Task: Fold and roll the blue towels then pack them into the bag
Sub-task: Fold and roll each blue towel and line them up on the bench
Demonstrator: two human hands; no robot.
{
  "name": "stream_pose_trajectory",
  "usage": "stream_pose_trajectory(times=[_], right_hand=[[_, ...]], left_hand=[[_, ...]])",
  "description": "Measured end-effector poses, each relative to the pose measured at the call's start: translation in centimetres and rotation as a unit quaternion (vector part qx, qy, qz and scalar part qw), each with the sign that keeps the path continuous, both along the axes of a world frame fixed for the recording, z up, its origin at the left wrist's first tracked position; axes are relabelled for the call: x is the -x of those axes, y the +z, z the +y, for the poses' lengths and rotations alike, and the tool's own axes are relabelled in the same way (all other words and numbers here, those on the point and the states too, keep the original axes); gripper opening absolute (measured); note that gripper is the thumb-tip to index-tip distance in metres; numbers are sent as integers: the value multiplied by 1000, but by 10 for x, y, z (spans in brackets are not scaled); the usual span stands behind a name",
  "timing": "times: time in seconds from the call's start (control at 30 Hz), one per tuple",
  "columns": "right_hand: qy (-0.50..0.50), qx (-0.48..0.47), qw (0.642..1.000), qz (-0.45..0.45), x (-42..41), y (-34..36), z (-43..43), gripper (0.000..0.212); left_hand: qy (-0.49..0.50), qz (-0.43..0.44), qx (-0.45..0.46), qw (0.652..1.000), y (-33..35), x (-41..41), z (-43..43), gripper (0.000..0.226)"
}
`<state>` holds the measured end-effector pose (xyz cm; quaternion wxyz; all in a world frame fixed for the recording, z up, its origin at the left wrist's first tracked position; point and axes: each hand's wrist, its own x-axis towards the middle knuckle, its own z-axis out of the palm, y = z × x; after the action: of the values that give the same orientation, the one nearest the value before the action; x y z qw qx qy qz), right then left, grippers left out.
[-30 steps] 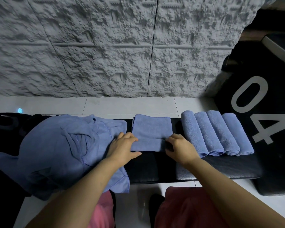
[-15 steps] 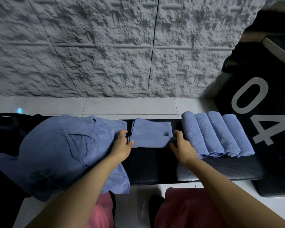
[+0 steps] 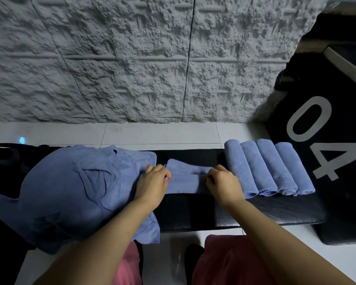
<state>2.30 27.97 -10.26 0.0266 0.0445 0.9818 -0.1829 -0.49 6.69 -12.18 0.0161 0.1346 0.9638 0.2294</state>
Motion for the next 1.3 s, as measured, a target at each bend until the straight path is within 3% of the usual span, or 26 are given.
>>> stream_pose_trajectory(times=[0.03,0.1,0.2,0.3,0.47,0.53,0.67,0.77,0.87,0.93,1.1,1.2,1.3], right_hand=[[9,6,1000,-1,-1,0,-1,20],[40,-10,999,-30,-2,-1,-1,30],[75,-103,988,-86,-2,-1,1,57],[61,-117,987,-91,-1,-1,2,58],[4,9,995,-94,2,-7,-1,72],[-16,37,996,-76,4,-6,-4,72],[-45,55,996,-45,5,1,-4,61],[-89,24,996,10,8,7,5,49],[-146,-30,988,42,10,14,21,48],[-187,-42,981,29,9,18,29,48],[-233,-23,972,-8,4,21,41,51],[-230,-21,973,-23,3,22,42,49],[-193,-35,981,-9,4,24,38,45]], left_hand=[[-3,-2,15,1000,0,0,0,14],[-16,-34,49,998,-2,-1,1,37],[-33,-56,104,992,-5,-2,0,62],[-20,-50,113,992,-7,-1,0,59],[-39,-71,70,994,-1,0,2,56],[-42,-116,20,992,-1,-2,5,49],[24,-230,-163,959,4,-12,24,35],[74,-262,-223,936,6,-20,47,31],[129,-319,-300,890,2,-25,72,32],[168,-343,-332,862,0,-26,91,36],[222,-341,-374,833,-1,-29,138,33],[218,-385,-426,789,-4,-32,157,28],[209,-386,-424,792,-5,-34,162,25]])
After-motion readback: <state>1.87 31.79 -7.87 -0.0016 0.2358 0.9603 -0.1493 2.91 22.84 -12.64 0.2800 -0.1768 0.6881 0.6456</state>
